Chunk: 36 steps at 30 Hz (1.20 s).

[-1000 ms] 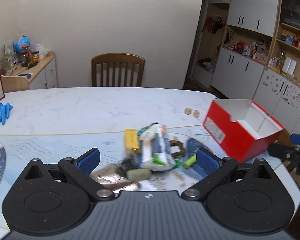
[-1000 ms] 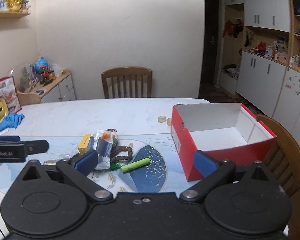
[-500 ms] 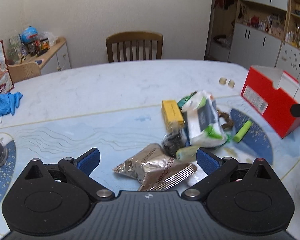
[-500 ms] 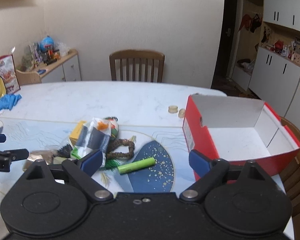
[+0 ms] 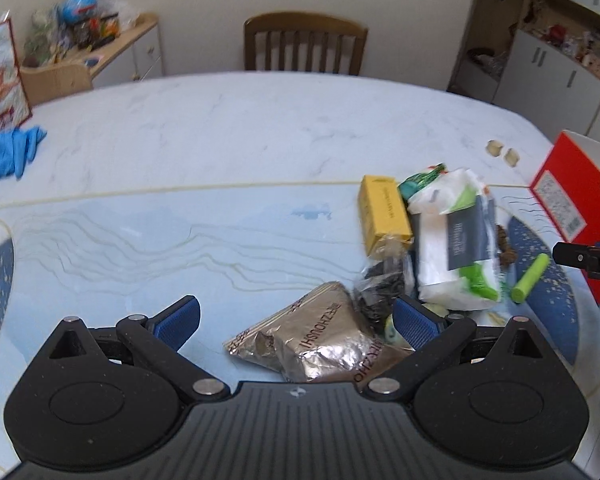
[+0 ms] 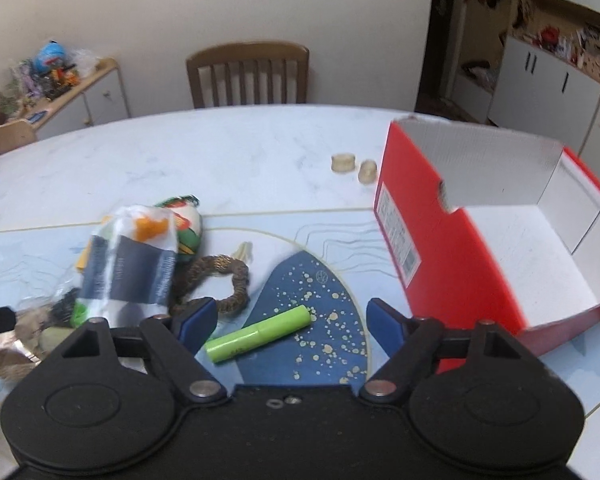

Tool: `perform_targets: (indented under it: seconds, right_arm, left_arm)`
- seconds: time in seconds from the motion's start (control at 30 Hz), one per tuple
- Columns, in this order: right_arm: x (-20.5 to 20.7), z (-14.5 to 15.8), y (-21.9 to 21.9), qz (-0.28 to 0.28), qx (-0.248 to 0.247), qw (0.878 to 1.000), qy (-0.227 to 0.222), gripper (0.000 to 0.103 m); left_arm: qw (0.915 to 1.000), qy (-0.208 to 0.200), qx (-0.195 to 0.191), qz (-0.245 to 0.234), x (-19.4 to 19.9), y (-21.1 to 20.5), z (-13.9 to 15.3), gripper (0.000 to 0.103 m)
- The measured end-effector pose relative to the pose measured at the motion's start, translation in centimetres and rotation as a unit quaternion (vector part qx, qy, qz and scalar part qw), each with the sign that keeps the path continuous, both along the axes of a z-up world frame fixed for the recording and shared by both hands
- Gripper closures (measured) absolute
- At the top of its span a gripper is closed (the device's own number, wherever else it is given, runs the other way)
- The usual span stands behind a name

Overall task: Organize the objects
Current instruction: 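Grasp the silver foil bag with the left tool while the right tool grasps the green battery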

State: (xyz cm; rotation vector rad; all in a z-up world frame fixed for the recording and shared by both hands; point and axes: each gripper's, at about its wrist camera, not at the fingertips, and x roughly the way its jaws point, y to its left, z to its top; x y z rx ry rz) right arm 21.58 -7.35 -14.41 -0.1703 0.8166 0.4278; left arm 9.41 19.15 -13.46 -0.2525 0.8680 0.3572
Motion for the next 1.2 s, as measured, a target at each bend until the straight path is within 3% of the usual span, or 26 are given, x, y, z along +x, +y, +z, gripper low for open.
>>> perform_targets:
  seconds: [0.4,0.67,0.97,1.03,1.2]
  right_arm:
    - [2.2,-3.2,2.1,-0.027,-0.026,0.999,0.031,0.029]
    - [2.3,-4.2,1.8,-0.023,-0.027,0.998,0.056,0.047]
    - [1.5,-4.2,1.8,0.002,-0.036,0.998,0.052,0.069]
    - [1.3,-4.1,2.0,0.009,-0.044,0.998,0.049,0.075]
    - [1.1,-3.9,2.1,0.026,-0.063,0.997,0.042,0.088]
  left_arm:
    - [0.9955,0.037,-0.069,0.054,0.6,1.4,-2.4,0.000]
    - [0.9926,0.033,-0.097,0.066,-0.2,1.9,-2.7,0.002]
    - [0.9884,0.023,-0.124,0.083,-0.6,2.4,-2.3,0.021]
    - [0.9888,0.019,-0.125,0.080,-0.6,2.3,-2.1,0.032]
    - [0.9911,0.016,-0.112,0.069,-0.5,1.9,-1.7,0.047]
